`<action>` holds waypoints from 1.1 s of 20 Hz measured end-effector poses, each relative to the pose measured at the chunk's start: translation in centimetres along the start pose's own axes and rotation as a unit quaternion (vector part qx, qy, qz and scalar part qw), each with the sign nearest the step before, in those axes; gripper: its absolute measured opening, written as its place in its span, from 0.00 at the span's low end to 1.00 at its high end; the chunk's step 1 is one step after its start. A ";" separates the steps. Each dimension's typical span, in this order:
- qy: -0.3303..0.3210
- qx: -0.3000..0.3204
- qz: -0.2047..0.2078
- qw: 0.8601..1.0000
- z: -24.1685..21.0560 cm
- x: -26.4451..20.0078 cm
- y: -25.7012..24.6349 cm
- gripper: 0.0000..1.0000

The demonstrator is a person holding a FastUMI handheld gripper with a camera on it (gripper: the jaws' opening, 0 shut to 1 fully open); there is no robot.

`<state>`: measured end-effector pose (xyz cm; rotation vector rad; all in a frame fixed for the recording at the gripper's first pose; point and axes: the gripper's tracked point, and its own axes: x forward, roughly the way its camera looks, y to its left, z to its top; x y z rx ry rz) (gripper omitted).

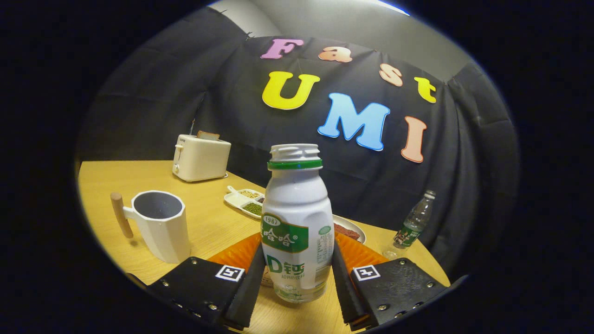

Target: Take the bottle from table, then pour the juice into the cup, finally place the bottle on the coaster

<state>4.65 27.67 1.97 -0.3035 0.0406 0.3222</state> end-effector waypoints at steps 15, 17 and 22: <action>-0.012 0.090 0.023 0.996 0.0 2.9 0.1 0.71; -0.016 0.096 0.023 0.995 0.0 3.4 0.2 0.71; -0.015 0.105 0.029 0.994 -0.2 5.2 1.4 0.71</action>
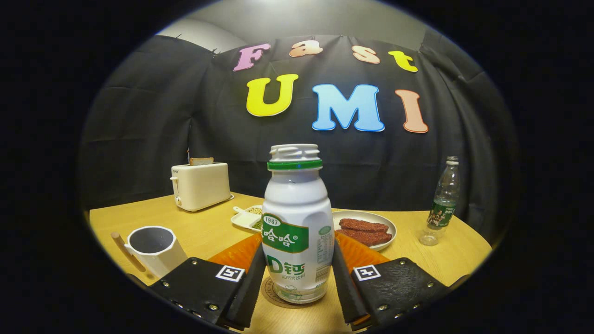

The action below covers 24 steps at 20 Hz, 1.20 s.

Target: Take the bottle from table, then pour the juice into the cup, finally place the bottle on the coaster

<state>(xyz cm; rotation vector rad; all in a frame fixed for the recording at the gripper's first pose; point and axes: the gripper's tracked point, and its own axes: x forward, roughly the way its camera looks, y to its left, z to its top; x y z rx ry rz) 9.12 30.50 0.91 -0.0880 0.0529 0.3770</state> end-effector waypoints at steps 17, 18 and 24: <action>-0.001 0.025 -0.002 1.000 -1.0 0.9 0.2 0.87; -0.004 0.026 -0.006 1.000 -0.7 0.6 0.1 0.99; -0.025 0.023 -0.030 0.999 3.7 -2.2 -0.4 0.99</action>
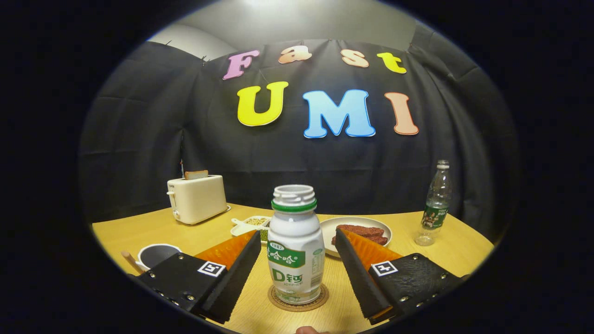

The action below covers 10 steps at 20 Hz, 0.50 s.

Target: Take the bottle from table, then pour the juice into the cup, finally place the bottle on the coaster

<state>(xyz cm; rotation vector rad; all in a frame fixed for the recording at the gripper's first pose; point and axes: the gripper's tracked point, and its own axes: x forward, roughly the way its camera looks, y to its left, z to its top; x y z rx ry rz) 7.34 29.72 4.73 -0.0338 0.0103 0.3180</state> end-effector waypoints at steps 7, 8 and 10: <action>-0.024 -0.020 -0.020 0.999 8.3 -4.9 -0.2 0.98; -0.030 -0.026 -0.023 0.999 9.5 -5.6 -0.3 0.98; -0.042 -0.034 -0.027 0.998 11.8 -6.9 -0.2 0.98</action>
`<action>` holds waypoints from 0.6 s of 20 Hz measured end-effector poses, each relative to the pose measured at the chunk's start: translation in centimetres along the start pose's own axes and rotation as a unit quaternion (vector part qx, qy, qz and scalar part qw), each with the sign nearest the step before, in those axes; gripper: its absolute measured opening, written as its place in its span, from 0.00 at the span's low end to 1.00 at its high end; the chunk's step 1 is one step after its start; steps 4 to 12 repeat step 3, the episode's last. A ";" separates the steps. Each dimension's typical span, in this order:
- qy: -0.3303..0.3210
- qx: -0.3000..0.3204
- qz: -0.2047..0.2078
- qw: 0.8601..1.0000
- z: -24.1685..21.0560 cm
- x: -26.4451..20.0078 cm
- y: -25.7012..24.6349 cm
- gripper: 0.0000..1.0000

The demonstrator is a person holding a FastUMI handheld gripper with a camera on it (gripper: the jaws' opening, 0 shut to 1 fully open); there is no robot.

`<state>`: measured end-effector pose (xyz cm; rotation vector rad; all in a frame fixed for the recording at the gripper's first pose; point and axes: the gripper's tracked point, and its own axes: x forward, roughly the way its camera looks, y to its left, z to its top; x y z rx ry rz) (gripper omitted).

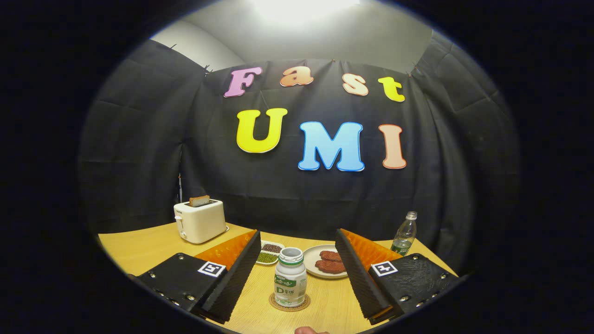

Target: Take the bottle from table, then pour the juice into the cup, finally place the bottle on the coaster

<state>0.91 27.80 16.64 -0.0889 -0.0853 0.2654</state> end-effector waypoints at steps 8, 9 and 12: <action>-0.009 -0.005 0.000 1.000 3.0 -0.9 -0.1 0.98; -0.009 -0.005 0.000 1.000 3.0 -0.9 -0.1 0.98; -0.009 -0.005 0.000 1.000 3.0 -0.9 -0.1 0.98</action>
